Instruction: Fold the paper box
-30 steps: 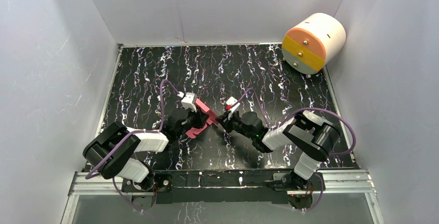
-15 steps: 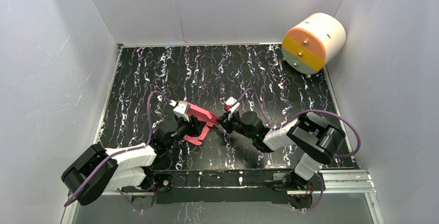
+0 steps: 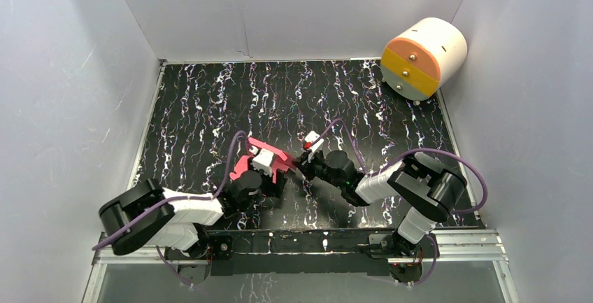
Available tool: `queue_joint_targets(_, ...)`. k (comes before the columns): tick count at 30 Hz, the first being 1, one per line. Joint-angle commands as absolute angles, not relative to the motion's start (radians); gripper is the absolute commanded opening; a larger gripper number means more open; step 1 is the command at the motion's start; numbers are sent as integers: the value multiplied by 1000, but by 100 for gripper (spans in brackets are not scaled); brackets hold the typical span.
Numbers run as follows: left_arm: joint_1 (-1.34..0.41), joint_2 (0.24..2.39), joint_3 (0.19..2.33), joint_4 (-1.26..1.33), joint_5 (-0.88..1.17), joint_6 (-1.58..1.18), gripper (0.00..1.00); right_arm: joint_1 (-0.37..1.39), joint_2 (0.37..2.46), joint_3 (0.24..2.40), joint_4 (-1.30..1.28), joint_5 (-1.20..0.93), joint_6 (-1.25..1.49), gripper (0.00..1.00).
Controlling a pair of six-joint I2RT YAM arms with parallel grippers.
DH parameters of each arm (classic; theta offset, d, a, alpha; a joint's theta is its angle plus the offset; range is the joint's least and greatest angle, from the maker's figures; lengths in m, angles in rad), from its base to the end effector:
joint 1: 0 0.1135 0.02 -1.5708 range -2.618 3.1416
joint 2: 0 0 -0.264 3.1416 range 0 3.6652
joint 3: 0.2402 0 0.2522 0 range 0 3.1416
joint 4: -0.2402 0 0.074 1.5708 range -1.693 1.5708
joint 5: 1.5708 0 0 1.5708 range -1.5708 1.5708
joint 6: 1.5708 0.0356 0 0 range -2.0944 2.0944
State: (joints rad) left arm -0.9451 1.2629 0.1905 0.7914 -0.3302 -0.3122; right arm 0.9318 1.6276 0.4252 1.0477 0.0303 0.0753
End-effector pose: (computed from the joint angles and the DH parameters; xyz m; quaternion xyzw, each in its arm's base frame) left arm 0.1342 -0.1661 0.1487 0.1514 0.7799 -0.2425 0.5568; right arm 0.1723 0.2301 0.1533 -0.3065 0.6950 0.3037 0.5751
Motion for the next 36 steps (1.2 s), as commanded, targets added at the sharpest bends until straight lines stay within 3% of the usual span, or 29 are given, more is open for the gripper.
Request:
queue_joint_targets(1, -994, 1346, 259, 893, -487, -234, 67, 935, 1597, 456, 1089, 34, 74, 4)
queue_joint_targets(7, -1019, 1462, 312, 949, -561, -190, 69, 934, 1597, 450, 1094, 29, 77, 4)
queue_joint_targets(18, -1026, 1567, 339, 1008, -642, -142, 62, 934, 1580, 439, 1086, 29, 71, 4)
queue_joint_targets(30, -1025, 1528, 320, 1042, -686, -186, 41, 935, 1580, 431, 1071, 14, 62, 4)
queue_joint_targets(36, -988, 1519, 297, 1041, -646, -251, 25, 935, 1588, 425, 1077, 8, 48, 4)
